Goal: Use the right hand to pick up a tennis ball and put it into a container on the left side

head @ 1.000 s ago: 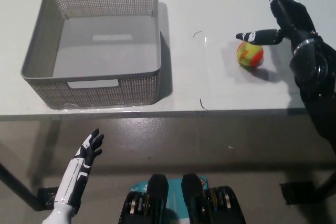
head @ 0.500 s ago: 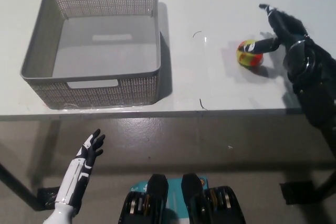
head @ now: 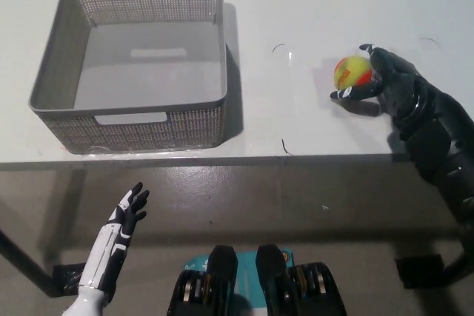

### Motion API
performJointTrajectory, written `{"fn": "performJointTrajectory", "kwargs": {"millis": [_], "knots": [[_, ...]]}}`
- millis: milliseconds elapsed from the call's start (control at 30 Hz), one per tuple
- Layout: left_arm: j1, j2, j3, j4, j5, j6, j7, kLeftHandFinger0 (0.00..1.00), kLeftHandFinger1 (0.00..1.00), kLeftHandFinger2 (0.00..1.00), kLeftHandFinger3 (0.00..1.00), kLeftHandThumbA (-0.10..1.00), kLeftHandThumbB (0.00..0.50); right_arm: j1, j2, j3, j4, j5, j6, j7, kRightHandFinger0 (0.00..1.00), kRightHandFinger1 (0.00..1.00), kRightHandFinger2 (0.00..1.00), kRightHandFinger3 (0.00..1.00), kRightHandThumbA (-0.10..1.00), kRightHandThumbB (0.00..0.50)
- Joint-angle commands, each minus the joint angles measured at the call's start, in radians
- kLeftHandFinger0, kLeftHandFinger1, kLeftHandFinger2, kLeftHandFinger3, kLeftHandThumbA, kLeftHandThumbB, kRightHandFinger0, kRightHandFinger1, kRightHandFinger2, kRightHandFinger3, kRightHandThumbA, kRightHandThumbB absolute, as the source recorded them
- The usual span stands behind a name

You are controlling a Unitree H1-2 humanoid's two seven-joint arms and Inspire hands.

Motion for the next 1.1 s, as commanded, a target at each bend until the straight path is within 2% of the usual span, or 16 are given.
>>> {"fn": "performJointTrajectory", "kwargs": {"millis": [0,367,400,433,467,500,533,567,633,667,733,833,867,900,967,1067], "knots": [[-0.005,0.008,-0.005,-0.011,0.007,-0.050,-0.002,1.00,1.00,1.00,1.00,1.00,0.062,-0.083,-0.005,0.003,0.024,0.032,-0.062,-0.056,1.00,1.00,1.00,1.00,1.00,0.458],[-0.011,0.007,-0.003,-0.011,0.007,-0.054,-0.001,1.00,1.00,1.00,1.00,1.00,0.067,-0.089,-0.009,-0.002,0.069,0.056,-0.111,-0.111,1.00,1.00,1.00,1.00,1.00,0.466],[-0.011,0.008,-0.004,-0.012,0.003,-0.051,-0.004,1.00,1.00,1.00,1.00,1.00,0.067,-0.086,-0.009,-0.010,0.069,0.066,-0.126,-0.129,1.00,1.00,1.00,1.00,1.00,0.457],[-0.011,0.007,-0.003,-0.012,0.004,-0.048,-0.003,1.00,1.00,1.00,1.00,1.00,0.077,-0.078,-0.005,-0.039,0.064,0.093,-0.152,-0.177,1.00,1.00,1.00,1.00,1.00,0.424],[-0.014,0.006,-0.004,-0.012,0.005,-0.045,-0.003,1.00,1.00,1.00,1.00,1.00,0.079,-0.071,-0.003,-0.069,0.062,0.122,-0.191,-0.217,1.00,1.00,1.00,1.00,0.92,0.343],[-0.015,0.006,-0.005,-0.012,0.004,-0.046,-0.004,1.00,1.00,1.00,1.00,1.00,0.080,-0.063,0.002,-0.115,0.063,0.167,-0.249,-0.249,0.52,0.56,0.61,0.71,0.73,0.223],[-0.014,0.006,-0.004,-0.011,0.003,-0.046,-0.004,1.00,1.00,1.00,1.00,1.00,0.088,-0.056,0.007,-0.154,0.057,0.206,-0.294,-0.253,0.25,0.28,0.31,0.43,0.68,0.082],[-0.015,0.006,-0.003,-0.009,0.002,-0.045,-0.004,1.00,1.00,1.00,1.00,1.00,0.090,-0.054,0.009,-0.166,0.054,0.211,-0.311,-0.257,0.01,0.05,0.09,0.20,0.63,0.037],[-0.018,0.005,-0.003,-0.007,0.004,-0.045,-0.003,1.00,1.00,1.00,1.00,1.00,0.086,-0.055,0.012,-0.184,0.052,0.218,-0.320,-0.255,0.00,0.00,0.00,0.05,0.64,0.000],[-0.022,0.005,-0.004,-0.007,0.003,-0.045,-0.004,1.00,1.00,1.00,1.00,1.00,0.080,-0.058,0.013,-0.199,0.056,0.232,-0.333,-0.249,0.00,0.00,0.00,0.01,0.66,0.000],[-0.021,0.006,-0.004,-0.010,0.006,-0.040,-0.003,1.00,1.00,1.00,1.00,1.00,0.087,-0.057,0.014,-0.218,0.057,0.245,-0.355,-0.240,0.00,0.00,0.01,0.01,0.68,0.000],[-0.025,0.006,-0.004,-0.015,0.007,-0.033,-0.004,1.00,1.00,1.00,1.00,1.00,0.098,-0.057,0.012,-0.228,0.061,0.250,-0.379,-0.236,0.00,0.10,0.24,0.06,0.70,0.000],[-0.025,0.008,-0.005,-0.015,0.011,-0.033,-0.004,1.00,1.00,1.00,1.00,1.00,0.101,-0.055,0.012,-0.227,0.059,0.251,-0.386,-0.238,0.00,0.16,0.36,0.09,0.70,0.000],[-0.026,0.008,-0.005,-0.014,0.013,-0.033,-0.003,1.00,1.00,1.00,1.00,1.00,0.104,-0.055,0.010,-0.226,0.060,0.253,-0.391,-0.238,0.01,0.20,0.43,0.12,0.70,0.000],[-0.027,0.005,-0.004,-0.016,0.009,-0.030,-0.002,1.00,1.00,1.00,1.00,1.00,0.108,-0.056,0.010,-0.220,0.065,0.254,-0.392,-0.248,0.00,0.20,0.48,0.14,0.70,0.000],[-0.040,0.008,-0.003,-0.010,0.008,-0.034,-0.004,1.00,1.00,1.00,1.00,1.00,0.108,-0.063,0.006,-0.221,0.071,0.265,-0.400,-0.260,0.00,0.20,0.49,0.14,0.69,0.000]]}}
